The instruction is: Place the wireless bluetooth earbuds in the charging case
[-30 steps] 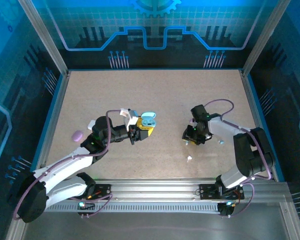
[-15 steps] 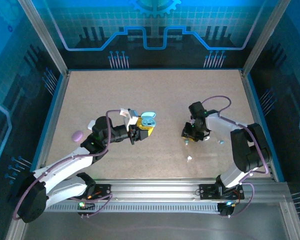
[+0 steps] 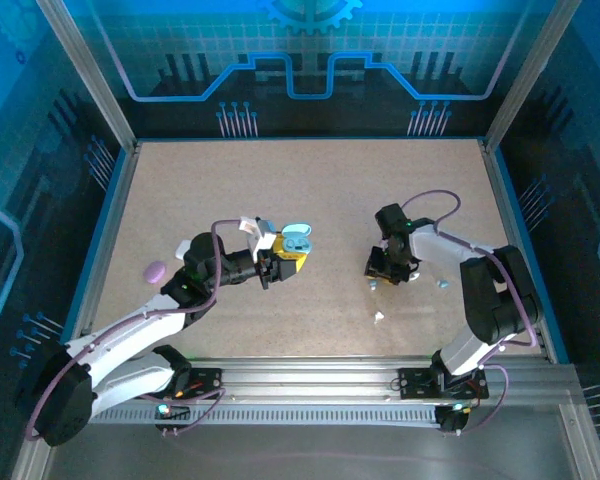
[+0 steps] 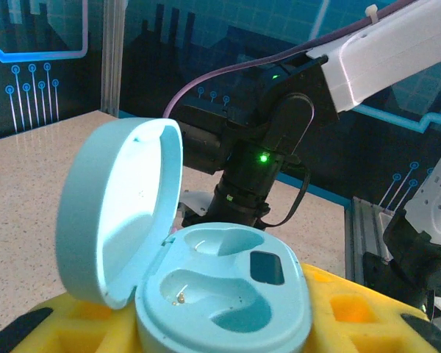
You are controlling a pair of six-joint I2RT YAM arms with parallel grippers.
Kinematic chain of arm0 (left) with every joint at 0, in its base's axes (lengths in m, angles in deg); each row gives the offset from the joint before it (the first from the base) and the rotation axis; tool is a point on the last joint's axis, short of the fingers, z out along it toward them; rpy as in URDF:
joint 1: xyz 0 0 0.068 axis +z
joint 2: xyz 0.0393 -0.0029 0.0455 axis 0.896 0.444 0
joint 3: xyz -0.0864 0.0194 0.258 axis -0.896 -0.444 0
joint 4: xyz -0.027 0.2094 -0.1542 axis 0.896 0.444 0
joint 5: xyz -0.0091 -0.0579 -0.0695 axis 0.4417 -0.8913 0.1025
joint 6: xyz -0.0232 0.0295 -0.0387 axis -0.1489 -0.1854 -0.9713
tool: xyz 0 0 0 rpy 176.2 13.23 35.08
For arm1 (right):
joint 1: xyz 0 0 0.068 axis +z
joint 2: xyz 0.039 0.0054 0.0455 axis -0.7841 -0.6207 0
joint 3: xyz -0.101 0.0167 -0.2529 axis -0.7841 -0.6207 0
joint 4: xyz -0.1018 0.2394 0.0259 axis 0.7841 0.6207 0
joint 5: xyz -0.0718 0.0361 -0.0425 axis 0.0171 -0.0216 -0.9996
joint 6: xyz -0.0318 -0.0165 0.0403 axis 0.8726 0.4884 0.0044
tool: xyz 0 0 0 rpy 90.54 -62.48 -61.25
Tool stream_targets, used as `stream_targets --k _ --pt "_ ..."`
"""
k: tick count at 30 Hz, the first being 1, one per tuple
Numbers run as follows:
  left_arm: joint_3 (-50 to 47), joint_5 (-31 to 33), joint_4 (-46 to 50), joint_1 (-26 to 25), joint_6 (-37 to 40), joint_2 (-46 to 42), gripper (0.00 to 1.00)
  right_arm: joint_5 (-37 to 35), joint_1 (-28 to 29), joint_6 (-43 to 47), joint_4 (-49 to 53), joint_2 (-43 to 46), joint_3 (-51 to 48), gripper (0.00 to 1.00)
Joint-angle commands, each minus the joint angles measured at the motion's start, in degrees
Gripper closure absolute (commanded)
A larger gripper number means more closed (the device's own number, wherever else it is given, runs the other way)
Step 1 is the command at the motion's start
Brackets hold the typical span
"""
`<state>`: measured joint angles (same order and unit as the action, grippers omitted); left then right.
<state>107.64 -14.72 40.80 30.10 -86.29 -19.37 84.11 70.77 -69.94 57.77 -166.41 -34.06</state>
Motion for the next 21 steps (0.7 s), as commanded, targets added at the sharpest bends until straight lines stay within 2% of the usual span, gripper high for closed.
stream_targets --k 1,10,12,21 --pt "-0.10 0.58 -0.64 -0.14 0.14 -1.22 0.64 1.22 1.41 0.25 0.49 -2.20 1.10 0.65" --pt "0.25 0.63 -0.13 -0.19 0.07 -1.30 0.64 1.50 2.75 1.91 0.85 -3.99 3.16 0.68" --pt "0.34 0.68 -0.13 -0.19 0.15 -1.22 0.64 0.92 2.95 2.36 1.45 -3.94 3.68 0.72" --pt "0.52 0.46 -0.17 -0.17 -0.03 -0.91 0.64 -0.03 3.52 3.37 2.96 -4.88 4.88 0.72"
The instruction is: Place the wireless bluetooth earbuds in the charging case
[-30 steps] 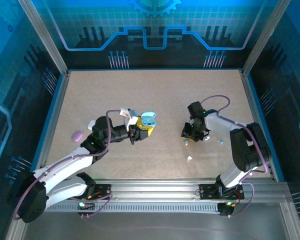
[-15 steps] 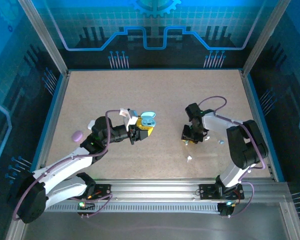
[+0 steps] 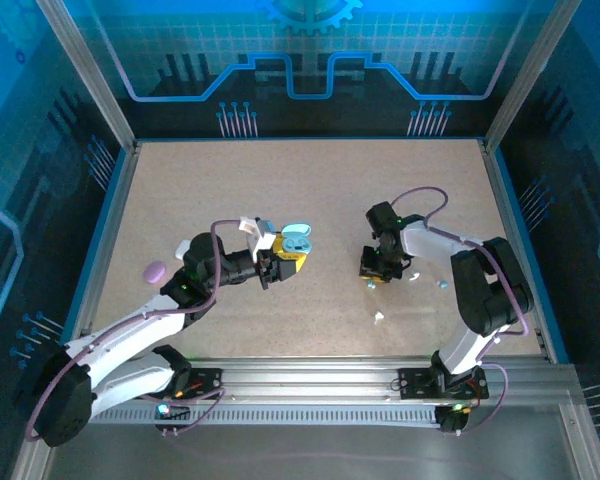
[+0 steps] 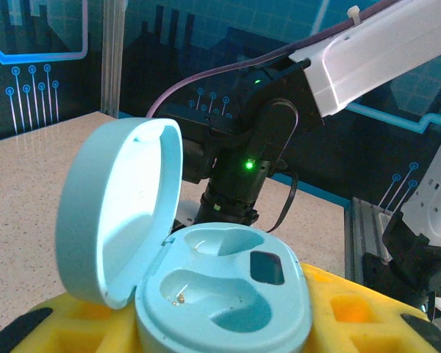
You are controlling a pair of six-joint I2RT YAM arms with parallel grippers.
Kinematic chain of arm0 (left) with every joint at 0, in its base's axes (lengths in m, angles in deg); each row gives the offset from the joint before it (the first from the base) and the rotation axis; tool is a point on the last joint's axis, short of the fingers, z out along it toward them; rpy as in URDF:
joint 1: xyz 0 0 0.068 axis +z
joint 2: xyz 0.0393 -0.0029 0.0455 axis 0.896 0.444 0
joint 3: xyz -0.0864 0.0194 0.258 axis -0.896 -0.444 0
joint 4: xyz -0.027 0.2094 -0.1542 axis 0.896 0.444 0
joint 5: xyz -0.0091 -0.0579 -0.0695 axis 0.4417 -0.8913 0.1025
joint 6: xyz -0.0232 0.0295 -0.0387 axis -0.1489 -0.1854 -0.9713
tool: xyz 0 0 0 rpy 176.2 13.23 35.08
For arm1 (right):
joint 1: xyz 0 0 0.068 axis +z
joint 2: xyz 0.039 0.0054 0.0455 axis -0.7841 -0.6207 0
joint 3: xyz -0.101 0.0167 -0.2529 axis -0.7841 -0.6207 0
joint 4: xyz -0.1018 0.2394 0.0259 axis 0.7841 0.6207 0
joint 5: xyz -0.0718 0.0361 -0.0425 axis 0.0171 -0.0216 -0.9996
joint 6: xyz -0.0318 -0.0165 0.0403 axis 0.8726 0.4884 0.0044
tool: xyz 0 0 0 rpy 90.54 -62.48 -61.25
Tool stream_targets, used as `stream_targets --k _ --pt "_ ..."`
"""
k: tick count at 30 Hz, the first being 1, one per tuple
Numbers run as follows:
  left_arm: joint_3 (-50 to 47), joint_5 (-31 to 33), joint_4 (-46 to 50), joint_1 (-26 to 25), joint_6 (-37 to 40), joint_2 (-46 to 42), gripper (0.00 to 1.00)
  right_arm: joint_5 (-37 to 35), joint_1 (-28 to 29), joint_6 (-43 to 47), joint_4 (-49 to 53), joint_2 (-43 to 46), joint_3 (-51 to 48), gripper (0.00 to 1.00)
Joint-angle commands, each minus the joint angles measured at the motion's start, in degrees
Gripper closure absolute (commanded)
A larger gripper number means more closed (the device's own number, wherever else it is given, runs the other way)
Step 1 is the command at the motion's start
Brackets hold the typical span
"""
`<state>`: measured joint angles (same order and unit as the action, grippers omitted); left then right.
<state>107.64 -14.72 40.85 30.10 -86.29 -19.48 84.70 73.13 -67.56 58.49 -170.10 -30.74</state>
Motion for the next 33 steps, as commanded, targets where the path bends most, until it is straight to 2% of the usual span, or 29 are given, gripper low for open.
stream_targets --k 1,13,22,33 --pt "0.52 0.37 -0.20 -0.13 0.02 -0.80 0.64 -0.86 1.30 1.08 2.60 -1.31 1.80 0.72" --pt "0.52 0.38 -0.26 -0.15 -0.13 -0.70 0.64 -5.54 3.41 3.44 7.85 -3.88 5.07 0.72" --pt "0.43 0.41 -0.44 -0.17 -0.24 -0.49 0.64 -6.25 4.42 6.19 9.43 -5.31 6.33 0.72" --pt "0.34 0.55 -0.41 -0.12 -0.29 -0.49 0.64 -6.61 5.29 7.88 10.97 -7.03 7.98 0.76"
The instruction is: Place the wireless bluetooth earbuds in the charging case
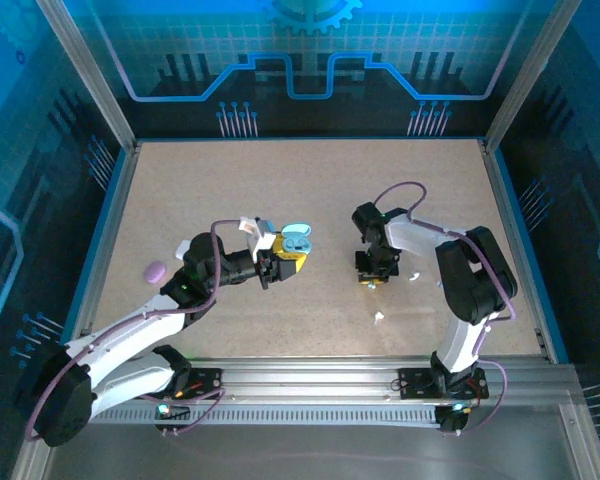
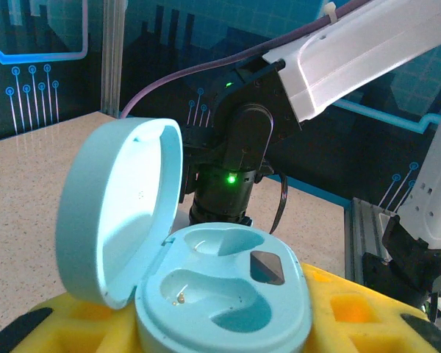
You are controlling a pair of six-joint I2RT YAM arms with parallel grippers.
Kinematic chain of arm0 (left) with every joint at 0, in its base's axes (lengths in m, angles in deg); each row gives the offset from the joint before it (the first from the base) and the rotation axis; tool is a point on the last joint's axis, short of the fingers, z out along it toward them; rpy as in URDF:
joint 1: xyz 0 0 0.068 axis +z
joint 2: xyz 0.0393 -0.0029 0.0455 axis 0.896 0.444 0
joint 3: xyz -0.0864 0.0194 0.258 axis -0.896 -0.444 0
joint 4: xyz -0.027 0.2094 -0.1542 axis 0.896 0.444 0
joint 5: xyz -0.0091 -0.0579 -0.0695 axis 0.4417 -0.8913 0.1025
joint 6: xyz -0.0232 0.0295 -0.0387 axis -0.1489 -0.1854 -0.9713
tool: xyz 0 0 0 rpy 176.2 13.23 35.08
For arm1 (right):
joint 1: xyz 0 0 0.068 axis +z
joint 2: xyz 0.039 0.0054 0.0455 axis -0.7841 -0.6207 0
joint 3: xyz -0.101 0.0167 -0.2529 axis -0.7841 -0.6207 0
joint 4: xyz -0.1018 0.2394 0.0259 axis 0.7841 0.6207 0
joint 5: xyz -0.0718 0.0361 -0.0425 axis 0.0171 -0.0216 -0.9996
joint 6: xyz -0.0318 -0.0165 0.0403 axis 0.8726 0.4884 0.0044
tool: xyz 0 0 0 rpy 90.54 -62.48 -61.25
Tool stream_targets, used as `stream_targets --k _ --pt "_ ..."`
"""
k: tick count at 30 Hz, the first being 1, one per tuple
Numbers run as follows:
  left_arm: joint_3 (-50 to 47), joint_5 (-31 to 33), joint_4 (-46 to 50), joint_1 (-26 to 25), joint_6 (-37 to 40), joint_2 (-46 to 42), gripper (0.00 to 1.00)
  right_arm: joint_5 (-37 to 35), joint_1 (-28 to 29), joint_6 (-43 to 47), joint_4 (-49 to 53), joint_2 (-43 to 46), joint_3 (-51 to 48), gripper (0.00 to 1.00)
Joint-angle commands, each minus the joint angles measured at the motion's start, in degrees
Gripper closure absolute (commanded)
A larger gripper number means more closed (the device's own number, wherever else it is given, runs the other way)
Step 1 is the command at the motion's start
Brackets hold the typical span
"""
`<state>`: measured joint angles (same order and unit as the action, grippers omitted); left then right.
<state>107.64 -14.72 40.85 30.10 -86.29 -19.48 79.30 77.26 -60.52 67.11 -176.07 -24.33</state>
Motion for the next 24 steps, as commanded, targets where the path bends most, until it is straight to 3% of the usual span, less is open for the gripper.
stream_targets --k 1,7,24 --pt "0.34 0.51 -0.52 -0.13 -0.32 -0.47 0.64 -1.41 1.23 1.00 2.45 -1.13 1.63 0.76" --pt "0.25 0.61 -0.63 -0.17 -0.47 -0.27 0.64 -1.67 1.35 0.85 2.67 -1.30 1.64 0.79" --pt "0.17 0.74 -0.99 -0.14 -0.71 -0.06 0.64 -1.62 1.31 1.54 2.31 -3.55 1.84 0.75"
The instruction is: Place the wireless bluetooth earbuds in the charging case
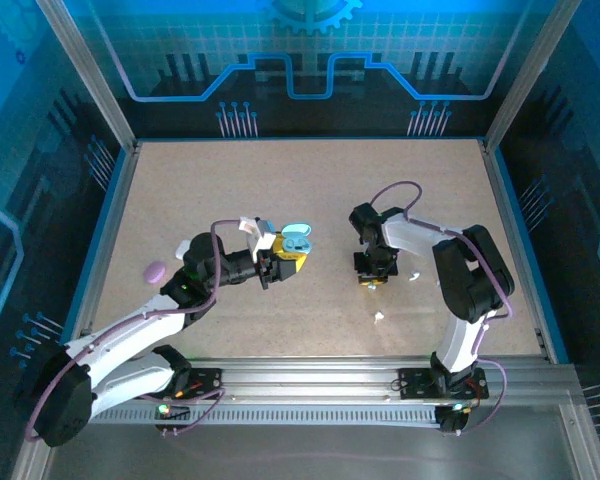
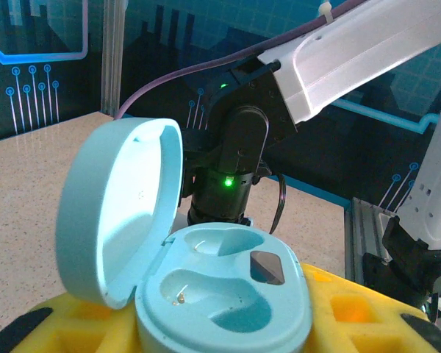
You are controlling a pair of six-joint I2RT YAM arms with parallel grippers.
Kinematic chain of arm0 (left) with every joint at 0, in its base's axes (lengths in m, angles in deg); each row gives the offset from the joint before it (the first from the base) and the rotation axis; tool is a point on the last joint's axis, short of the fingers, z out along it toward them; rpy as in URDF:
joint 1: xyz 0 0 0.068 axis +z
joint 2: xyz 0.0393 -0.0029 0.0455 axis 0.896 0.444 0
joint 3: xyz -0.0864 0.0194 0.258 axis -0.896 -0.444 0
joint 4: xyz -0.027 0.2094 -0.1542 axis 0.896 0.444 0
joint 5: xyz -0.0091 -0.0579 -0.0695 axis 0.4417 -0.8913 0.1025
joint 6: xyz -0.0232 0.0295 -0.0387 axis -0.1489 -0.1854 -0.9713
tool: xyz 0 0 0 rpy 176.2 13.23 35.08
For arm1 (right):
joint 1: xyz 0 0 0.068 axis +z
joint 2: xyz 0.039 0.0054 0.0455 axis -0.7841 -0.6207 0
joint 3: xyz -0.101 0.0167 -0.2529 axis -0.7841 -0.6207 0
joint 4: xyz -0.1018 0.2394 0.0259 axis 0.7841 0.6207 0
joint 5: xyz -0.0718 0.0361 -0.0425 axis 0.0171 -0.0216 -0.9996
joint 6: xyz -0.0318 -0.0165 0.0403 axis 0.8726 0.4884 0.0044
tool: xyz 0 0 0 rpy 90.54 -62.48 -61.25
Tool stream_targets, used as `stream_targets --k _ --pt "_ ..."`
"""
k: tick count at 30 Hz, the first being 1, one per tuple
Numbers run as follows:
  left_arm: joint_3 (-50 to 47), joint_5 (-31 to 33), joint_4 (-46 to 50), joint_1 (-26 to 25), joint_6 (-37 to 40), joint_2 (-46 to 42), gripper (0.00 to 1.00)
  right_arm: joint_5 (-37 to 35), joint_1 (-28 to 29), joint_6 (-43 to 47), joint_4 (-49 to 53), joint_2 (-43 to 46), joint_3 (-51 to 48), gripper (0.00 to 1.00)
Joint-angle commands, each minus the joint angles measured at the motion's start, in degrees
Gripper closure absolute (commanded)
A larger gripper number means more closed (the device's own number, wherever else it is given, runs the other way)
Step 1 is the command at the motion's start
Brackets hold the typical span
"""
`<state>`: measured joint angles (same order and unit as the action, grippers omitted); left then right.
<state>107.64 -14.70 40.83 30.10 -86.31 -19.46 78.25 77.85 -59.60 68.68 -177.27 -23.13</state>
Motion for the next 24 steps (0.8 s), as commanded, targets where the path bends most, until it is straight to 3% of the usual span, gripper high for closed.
stream_targets --k 1,8,14,18,24 --pt "0.17 0.83 -0.95 -0.17 -0.64 -0.08 0.64 -0.41 0.76 0.72 0.72 -2.55 0.64 0.75" --pt "0.17 0.96 -0.86 -0.12 -0.62 -0.20 0.64 -0.22 0.76 0.75 1.07 -1.72 0.79 0.78" --pt "0.17 1.69 -0.85 -0.12 -0.48 0.08 0.64 3.14 0.35 0.45 0.67 4.95 0.97 0.79" --pt "0.08 3.48 -0.92 -0.09 -0.31 0.59 0.64 13.20 -1.66 -0.54 -3.15 13.22 0.47 0.79" --pt "-0.52 6.15 -4.22 2.30 -2.65 3.98 0.64 40.77 -8.03 -9.32 -21.47 24.77 -5.06 0.79"
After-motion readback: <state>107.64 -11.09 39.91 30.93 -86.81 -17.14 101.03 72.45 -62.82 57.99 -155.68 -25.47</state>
